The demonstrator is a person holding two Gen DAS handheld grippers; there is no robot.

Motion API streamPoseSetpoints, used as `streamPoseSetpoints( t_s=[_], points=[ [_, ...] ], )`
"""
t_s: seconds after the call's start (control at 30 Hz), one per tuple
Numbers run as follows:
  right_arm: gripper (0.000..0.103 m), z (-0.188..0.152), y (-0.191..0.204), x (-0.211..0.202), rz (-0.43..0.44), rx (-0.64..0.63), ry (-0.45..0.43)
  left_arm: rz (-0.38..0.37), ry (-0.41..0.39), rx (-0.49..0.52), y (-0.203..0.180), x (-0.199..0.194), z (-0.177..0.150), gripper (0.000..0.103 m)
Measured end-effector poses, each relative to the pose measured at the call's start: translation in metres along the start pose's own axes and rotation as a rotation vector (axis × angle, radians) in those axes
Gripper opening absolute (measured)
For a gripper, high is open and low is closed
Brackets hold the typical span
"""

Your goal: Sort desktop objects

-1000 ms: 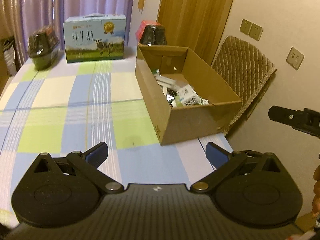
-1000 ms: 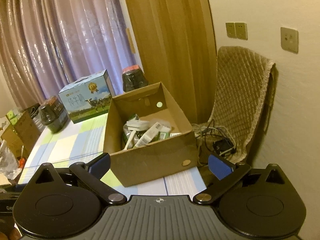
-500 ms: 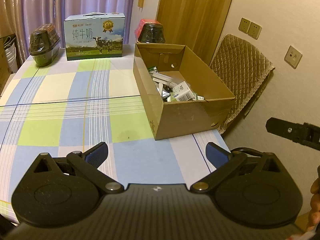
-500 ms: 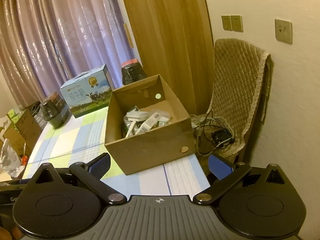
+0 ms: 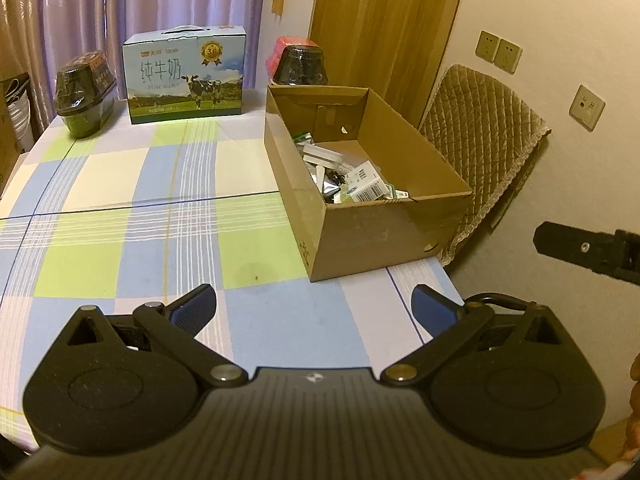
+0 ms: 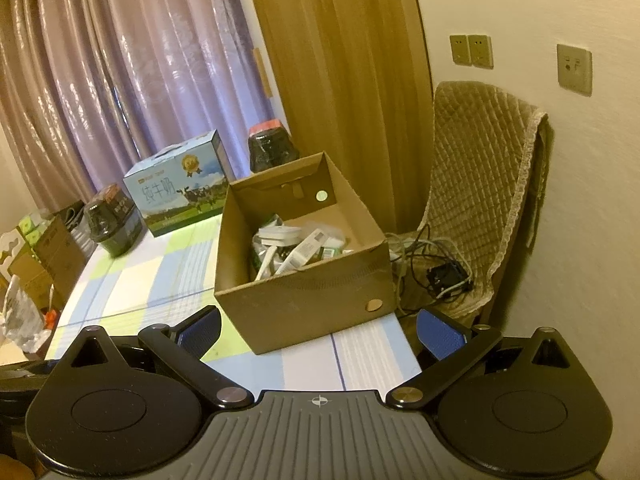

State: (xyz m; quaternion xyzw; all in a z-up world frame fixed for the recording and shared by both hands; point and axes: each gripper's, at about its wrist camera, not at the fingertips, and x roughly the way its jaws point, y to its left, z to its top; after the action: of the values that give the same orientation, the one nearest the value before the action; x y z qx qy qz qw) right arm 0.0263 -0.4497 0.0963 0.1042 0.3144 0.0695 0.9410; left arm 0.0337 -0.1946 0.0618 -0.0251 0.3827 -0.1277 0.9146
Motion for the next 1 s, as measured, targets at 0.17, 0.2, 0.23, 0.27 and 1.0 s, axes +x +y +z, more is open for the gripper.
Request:
streamPoseSetpoints(
  t_s=[0.17,0.2,0.23,0.27,1.0],
  points=[
    [0.101,0.0019,-0.0002,-0.0009,0.001,-0.003,-0.005,-0.002,0.000,0.003,-0.0012,0.0017,0.0003,0.102],
    [0.101,0.0020,-0.0001,-0.0008,0.001,-0.004,-0.006,-0.002,-0.001,0.003,-0.0014,0.0018,0.0001,0.102],
    [0.101,0.0018,0.0001,-0.0007,0.001,-0.005,-0.006,-0.003,-0.002,0.003,-0.0016,0.0020,0.0000,0.102],
    [0.101,0.0017,-0.0001,-0.0004,0.000,-0.006,-0.006,-0.003,-0.003,0.002,-0.0019,0.0022,0.0000,0.102],
    [0.101,0.0018,-0.0013,0.0002,-0.003,-0.007,-0.005,-0.009,-0.003,0.004,-0.0049,0.0043,-0.0008,0.102]
  ],
)
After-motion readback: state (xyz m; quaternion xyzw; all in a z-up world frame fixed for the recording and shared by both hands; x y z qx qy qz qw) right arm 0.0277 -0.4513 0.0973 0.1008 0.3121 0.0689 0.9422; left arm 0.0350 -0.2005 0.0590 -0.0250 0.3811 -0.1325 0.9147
